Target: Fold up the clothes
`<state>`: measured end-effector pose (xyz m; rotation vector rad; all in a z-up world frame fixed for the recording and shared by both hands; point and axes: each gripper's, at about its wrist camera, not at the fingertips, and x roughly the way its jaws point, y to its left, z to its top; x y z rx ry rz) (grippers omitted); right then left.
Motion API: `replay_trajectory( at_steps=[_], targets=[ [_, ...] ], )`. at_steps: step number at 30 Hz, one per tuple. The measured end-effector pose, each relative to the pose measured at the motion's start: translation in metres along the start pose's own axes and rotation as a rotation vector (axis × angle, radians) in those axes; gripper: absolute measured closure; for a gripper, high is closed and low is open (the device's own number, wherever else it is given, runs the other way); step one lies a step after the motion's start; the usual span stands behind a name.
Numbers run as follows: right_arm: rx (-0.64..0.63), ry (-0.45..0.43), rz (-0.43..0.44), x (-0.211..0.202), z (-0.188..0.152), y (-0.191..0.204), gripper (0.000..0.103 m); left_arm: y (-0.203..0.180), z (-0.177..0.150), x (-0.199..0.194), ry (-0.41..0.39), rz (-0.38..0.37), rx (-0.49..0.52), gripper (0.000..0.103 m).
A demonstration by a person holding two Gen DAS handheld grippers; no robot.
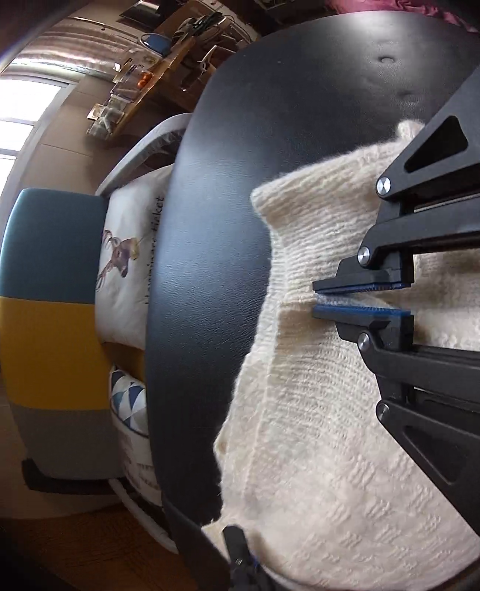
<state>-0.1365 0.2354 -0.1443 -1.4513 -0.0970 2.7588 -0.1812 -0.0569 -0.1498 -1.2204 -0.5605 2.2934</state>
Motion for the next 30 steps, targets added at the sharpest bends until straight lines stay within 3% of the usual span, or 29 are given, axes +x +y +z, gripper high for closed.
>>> replay_trajectory(
  at_steps=[5,7,9,11,14,17,19,26,30],
  targets=[
    [-0.01,-0.002,-0.044,0.001,-0.002,0.004,0.097,-0.005,-0.012,-0.011,0.023,0.029,0.047,0.07],
    [-0.021,0.014,-0.008,-0.003,-0.002,0.008,0.094,-0.004,-0.019,-0.015,0.013,0.047,0.042,0.072],
    [0.021,0.027,0.154,-0.016,-0.003,-0.001,0.086,-0.003,-0.021,-0.022,0.018,0.059,0.025,0.072],
    [0.073,0.021,0.307,-0.036,-0.006,-0.013,0.084,-0.003,-0.023,-0.029,0.022,0.071,0.008,0.072],
    [0.172,-0.013,0.41,-0.079,-0.028,-0.048,0.08,0.001,-0.028,-0.052,0.014,0.073,-0.015,0.071],
    [0.276,0.034,0.512,-0.104,-0.063,-0.089,0.077,0.005,-0.036,-0.083,-0.018,0.072,-0.034,0.065],
    [0.312,0.082,0.522,-0.113,-0.09,-0.107,0.077,0.007,-0.044,-0.1,-0.044,0.091,-0.016,0.058],
    [0.342,0.176,0.535,-0.102,-0.146,-0.114,0.074,0.015,-0.074,-0.118,-0.04,0.201,0.047,0.058],
    [0.223,0.216,0.448,-0.101,-0.155,-0.096,0.082,0.019,-0.083,-0.127,-0.051,0.286,0.058,0.058]
  ],
)
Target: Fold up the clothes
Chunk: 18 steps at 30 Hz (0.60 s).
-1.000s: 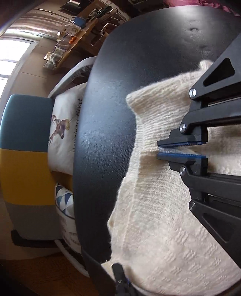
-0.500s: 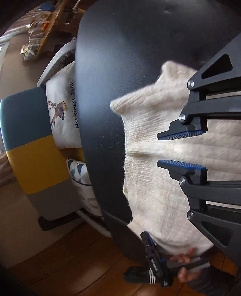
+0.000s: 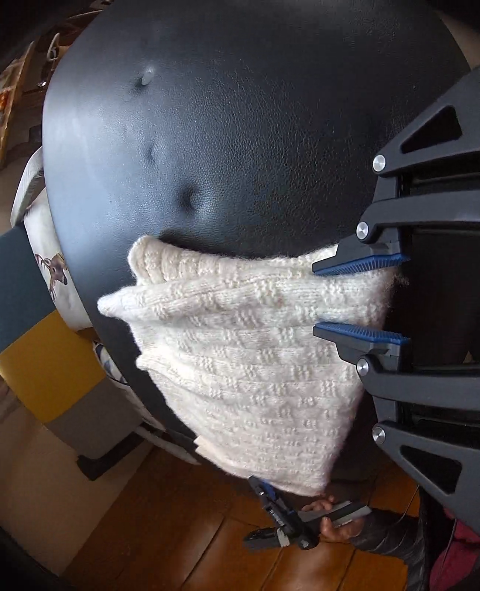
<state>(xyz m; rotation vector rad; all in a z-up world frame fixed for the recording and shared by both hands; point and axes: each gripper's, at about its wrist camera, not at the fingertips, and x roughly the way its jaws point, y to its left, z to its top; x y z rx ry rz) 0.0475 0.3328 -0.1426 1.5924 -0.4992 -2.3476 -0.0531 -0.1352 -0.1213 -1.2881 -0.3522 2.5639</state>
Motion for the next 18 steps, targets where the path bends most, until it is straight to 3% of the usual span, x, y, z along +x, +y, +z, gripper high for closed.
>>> replay_trajectory(
  at_steps=[5,7,10,11,14,18],
  targets=[
    [-0.031,0.015,-0.054,-0.006,-0.016,-0.004,0.084,0.026,-0.016,-0.024,-0.015,0.036,-0.055,0.058],
    [-0.05,0.031,-0.089,-0.01,-0.016,0.0,0.081,0.044,-0.021,-0.032,-0.008,0.044,-0.093,0.057],
    [-0.079,-0.032,-0.16,-0.029,-0.005,0.017,0.078,0.065,-0.029,-0.044,-0.009,0.033,-0.105,0.053],
    [-0.095,-0.065,-0.184,-0.037,0.0,0.025,0.078,0.068,-0.03,-0.047,-0.01,0.025,-0.097,0.053],
    [-0.159,-0.119,-0.153,-0.043,0.023,0.061,0.074,0.065,-0.025,-0.052,-0.033,-0.012,-0.042,0.048],
    [-0.292,-0.045,-0.169,-0.001,0.048,0.112,0.074,0.037,-0.003,-0.042,-0.056,-0.03,0.128,0.04]
  ],
)
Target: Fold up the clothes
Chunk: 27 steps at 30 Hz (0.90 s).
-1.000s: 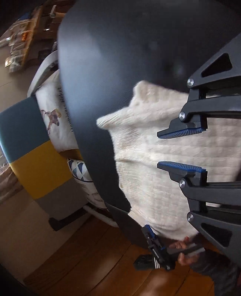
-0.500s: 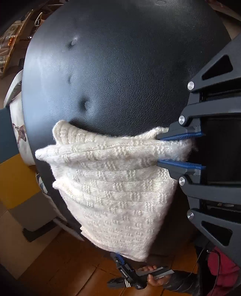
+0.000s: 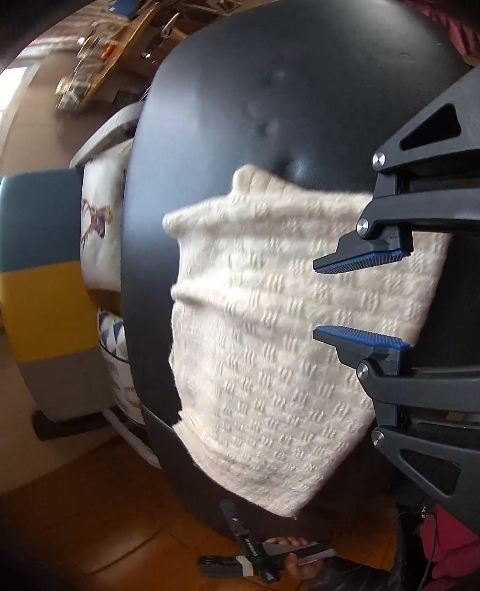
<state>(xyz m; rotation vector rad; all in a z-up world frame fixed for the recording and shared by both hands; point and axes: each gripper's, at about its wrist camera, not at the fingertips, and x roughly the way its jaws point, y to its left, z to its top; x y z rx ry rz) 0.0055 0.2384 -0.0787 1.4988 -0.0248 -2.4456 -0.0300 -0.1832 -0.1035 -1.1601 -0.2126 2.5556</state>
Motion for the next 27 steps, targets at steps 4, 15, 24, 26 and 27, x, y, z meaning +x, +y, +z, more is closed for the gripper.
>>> replay_trajectory(
  at_steps=[4,15,24,26,27],
  targets=[
    [-0.094,0.068,-0.013,0.038,0.025,0.034,0.074,-0.016,0.027,0.035,0.042,0.011,0.151,0.039],
    [0.046,0.082,0.102,0.073,0.032,0.004,0.074,-0.021,0.05,0.083,0.134,0.048,0.194,0.095],
    [0.087,0.007,0.148,0.072,0.019,-0.004,0.075,0.043,0.036,0.061,0.121,-0.059,-0.184,0.08],
    [0.105,-0.011,0.164,0.073,0.017,-0.005,0.075,0.049,0.033,0.047,0.108,-0.099,-0.238,0.063],
    [0.113,-0.02,0.172,0.072,0.015,-0.005,0.075,0.051,0.029,0.038,0.097,-0.114,-0.258,0.06]
  ],
)
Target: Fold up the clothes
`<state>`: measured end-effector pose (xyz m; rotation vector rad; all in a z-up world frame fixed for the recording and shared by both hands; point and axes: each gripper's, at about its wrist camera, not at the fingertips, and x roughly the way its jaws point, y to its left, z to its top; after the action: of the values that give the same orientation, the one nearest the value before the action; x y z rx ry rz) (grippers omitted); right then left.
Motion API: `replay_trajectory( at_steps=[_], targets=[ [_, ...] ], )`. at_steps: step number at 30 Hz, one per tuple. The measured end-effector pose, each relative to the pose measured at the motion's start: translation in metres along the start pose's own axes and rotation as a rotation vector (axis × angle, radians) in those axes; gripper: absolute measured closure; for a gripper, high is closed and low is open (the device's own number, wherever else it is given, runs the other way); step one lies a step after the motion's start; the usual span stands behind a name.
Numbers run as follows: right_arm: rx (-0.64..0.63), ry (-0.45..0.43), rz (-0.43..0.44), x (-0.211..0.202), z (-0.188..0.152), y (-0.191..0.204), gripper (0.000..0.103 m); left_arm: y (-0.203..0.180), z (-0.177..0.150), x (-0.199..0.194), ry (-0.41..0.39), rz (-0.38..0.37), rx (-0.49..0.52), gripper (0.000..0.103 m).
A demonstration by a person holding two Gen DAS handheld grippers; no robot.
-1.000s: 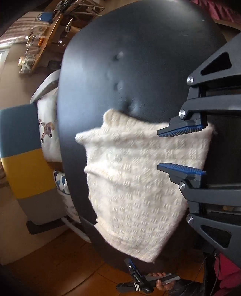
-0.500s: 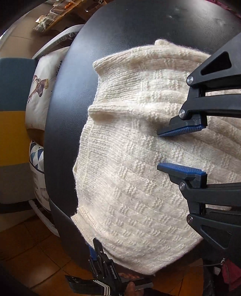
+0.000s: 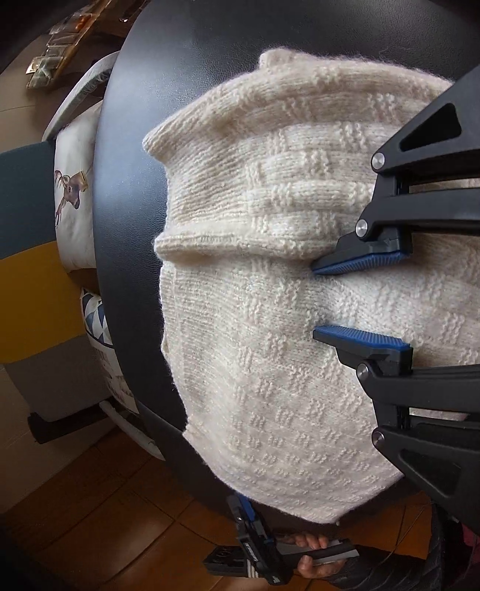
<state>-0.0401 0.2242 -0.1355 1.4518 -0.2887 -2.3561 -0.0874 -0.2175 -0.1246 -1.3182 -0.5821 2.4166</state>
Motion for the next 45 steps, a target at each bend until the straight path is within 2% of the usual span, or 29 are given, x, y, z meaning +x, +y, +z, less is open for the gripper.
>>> replay_trajectory(
  at_steps=[2,4,7,10,13,17,19,23,24,26,27,28,30,34,37,41,45],
  targets=[
    [0.014,-0.016,0.015,-0.001,-0.002,-0.001,0.075,0.004,-0.013,-0.016,0.006,-0.053,-0.03,0.059],
    [0.031,-0.027,0.025,-0.004,-0.004,-0.003,0.075,0.007,-0.03,-0.024,0.056,-0.108,-0.043,0.057],
    [0.049,-0.027,0.026,-0.008,0.003,-0.002,0.075,0.007,-0.061,-0.03,0.113,-0.141,-0.033,0.057],
    [0.043,-0.07,0.025,-0.02,0.014,0.013,0.073,0.007,-0.087,-0.035,0.141,-0.221,-0.05,0.057],
    [-0.016,-0.081,0.077,-0.026,0.025,0.044,0.073,0.004,-0.096,-0.041,0.127,-0.292,-0.055,0.057],
    [-0.134,0.006,0.101,0.003,0.034,0.099,0.073,0.007,-0.094,-0.046,0.081,-0.385,-0.075,0.055],
    [-0.184,0.046,0.095,0.022,0.036,0.124,0.073,0.009,-0.089,-0.043,0.072,-0.422,-0.079,0.046],
    [-0.249,0.101,0.045,0.053,0.037,0.153,0.073,0.009,-0.086,-0.018,0.186,-0.5,-0.071,0.044],
    [-0.241,0.107,0.041,0.058,0.037,0.153,0.073,0.008,-0.089,-0.013,0.231,-0.517,-0.057,0.047],
    [-0.21,0.118,0.049,0.066,0.037,0.148,0.073,0.004,-0.097,-0.009,0.305,-0.523,-0.003,0.068],
    [-0.184,0.117,0.069,0.067,0.036,0.143,0.073,0.004,-0.101,-0.012,0.316,-0.507,0.025,0.084],
    [-0.152,0.114,0.096,0.067,0.036,0.137,0.073,0.004,-0.106,-0.015,0.328,-0.491,0.053,0.094],
    [-0.078,0.094,0.148,0.066,0.031,0.123,0.074,0.007,-0.111,-0.026,0.33,-0.462,0.087,0.096],
    [-0.049,0.049,0.177,0.065,0.02,0.115,0.076,0.026,-0.119,-0.038,0.317,-0.395,0.068,0.096],
    [-0.05,0.027,0.183,0.064,0.015,0.113,0.076,0.033,-0.123,-0.041,0.302,-0.422,-0.013,0.096],
    [-0.023,0.012,0.22,0.063,0.012,0.106,0.076,0.032,-0.118,-0.062,0.226,-0.425,-0.068,0.092],
    [-0.002,0.006,0.246,0.055,0.013,0.102,0.076,0.02,-0.101,-0.085,0.091,-0.438,-0.105,0.06]
  ],
)
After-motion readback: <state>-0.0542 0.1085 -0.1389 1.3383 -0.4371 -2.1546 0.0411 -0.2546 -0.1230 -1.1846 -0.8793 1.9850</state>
